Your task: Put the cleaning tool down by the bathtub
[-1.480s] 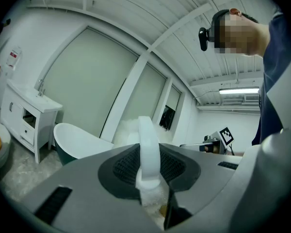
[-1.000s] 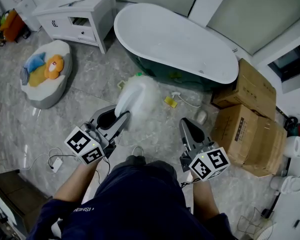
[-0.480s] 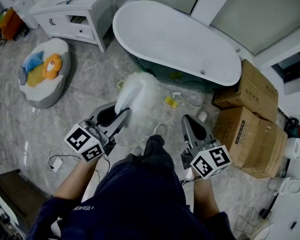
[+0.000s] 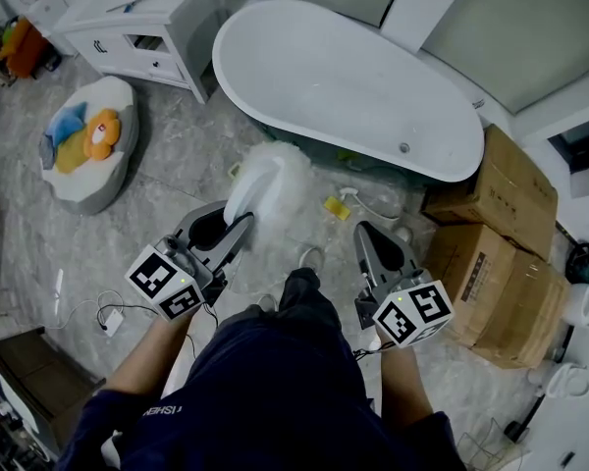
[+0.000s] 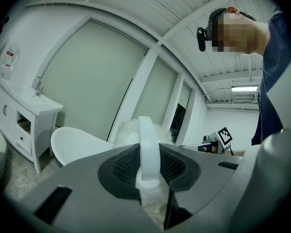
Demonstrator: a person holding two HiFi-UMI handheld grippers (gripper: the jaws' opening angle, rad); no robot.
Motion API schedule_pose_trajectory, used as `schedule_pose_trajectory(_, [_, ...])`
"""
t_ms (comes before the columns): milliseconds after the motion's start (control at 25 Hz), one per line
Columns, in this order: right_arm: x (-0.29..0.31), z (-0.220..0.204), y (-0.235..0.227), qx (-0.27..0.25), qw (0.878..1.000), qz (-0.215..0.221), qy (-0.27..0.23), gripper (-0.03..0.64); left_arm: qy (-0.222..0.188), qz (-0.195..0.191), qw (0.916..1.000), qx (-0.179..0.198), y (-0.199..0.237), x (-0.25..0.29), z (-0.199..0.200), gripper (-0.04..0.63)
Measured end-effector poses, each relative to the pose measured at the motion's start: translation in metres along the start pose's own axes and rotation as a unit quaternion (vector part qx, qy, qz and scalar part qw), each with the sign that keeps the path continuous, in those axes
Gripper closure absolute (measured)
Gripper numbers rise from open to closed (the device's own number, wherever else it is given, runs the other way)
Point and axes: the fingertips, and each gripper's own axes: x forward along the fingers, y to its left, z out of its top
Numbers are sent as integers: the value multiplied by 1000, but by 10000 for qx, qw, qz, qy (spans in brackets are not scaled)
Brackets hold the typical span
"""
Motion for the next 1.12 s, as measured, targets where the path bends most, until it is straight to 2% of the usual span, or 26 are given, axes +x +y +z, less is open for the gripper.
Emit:
schedule_pose_trajectory(600, [65,19,-142,149,9980,428,441,612,522,553,9969,-194,41,136,-16,482])
schedule_pose_trajectory(920, [90,9,-199,383,9968,396,588,612,860,615,9942,-193,64,190,-29,482])
schedule_pose_trajectory(1120, [103,-10,-227,498,9960,187,723,612,1247,511,9908,-126,73,214,-47,482])
